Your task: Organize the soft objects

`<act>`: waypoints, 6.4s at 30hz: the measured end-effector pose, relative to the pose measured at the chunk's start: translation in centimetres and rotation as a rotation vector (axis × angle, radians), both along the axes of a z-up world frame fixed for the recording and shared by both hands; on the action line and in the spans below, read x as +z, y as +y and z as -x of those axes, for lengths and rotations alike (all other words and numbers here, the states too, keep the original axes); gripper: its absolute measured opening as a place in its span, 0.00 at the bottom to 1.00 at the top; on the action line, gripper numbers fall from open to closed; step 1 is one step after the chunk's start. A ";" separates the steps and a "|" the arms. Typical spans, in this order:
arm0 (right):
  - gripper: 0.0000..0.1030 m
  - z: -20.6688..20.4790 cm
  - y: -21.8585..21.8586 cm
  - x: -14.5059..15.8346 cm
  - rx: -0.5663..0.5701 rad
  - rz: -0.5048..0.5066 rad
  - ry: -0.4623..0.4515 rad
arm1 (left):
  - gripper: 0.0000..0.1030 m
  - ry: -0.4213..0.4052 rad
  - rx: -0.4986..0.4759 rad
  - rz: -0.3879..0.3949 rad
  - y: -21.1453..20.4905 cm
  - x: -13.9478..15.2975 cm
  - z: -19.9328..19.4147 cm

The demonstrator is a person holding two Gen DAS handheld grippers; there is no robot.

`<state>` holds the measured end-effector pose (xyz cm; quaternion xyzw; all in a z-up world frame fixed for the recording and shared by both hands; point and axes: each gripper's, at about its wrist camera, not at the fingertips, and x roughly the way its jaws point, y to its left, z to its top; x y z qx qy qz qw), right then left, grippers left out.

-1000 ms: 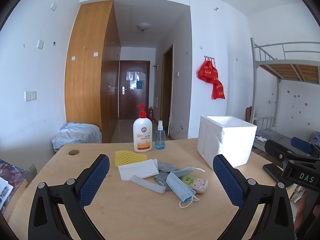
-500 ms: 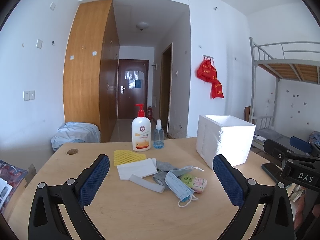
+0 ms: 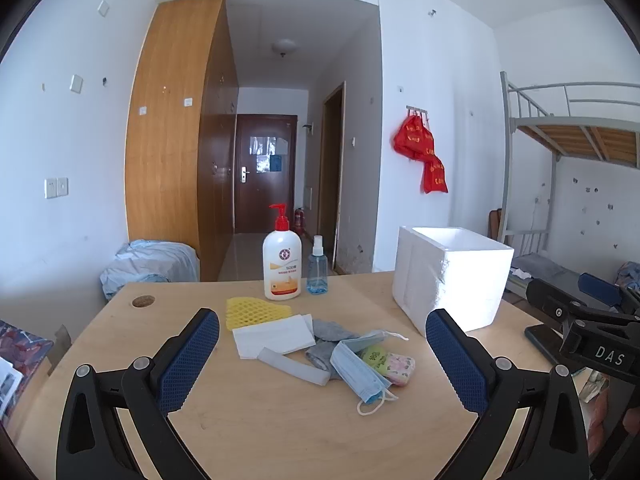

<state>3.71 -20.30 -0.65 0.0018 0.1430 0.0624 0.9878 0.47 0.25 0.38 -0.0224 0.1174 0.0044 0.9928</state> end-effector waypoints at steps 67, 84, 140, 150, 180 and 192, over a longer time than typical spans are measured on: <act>0.78 -16.7 5.3 -10.1 0.424 0.089 0.587 | 0.91 0.577 -0.196 0.129 1.4 -7.8 -19.6; 0.67 -17.4 5.9 -11.6 0.511 0.084 0.635 | 0.55 0.670 -0.210 0.137 -0.3 -10.3 -22.7; 0.70 -15.0 7.8 -10.0 0.488 0.145 0.560 | 0.06 0.490 -0.120 0.168 3.7 -4.7 -18.0; 0.70 -15.7 10.3 -12.1 0.465 0.252 0.612 | 0.06 0.480 -0.114 0.185 4.4 -4.6 -17.3; 0.32 -9.3 5.4 -5.3 0.426 0.112 0.440 | 0.06 0.386 -0.101 0.169 3.6 -1.4 -12.1; 0.32 -4.1 3.5 -1.2 0.412 0.032 0.295 | 0.06 0.266 0.020 0.154 4.9 2.0 -5.8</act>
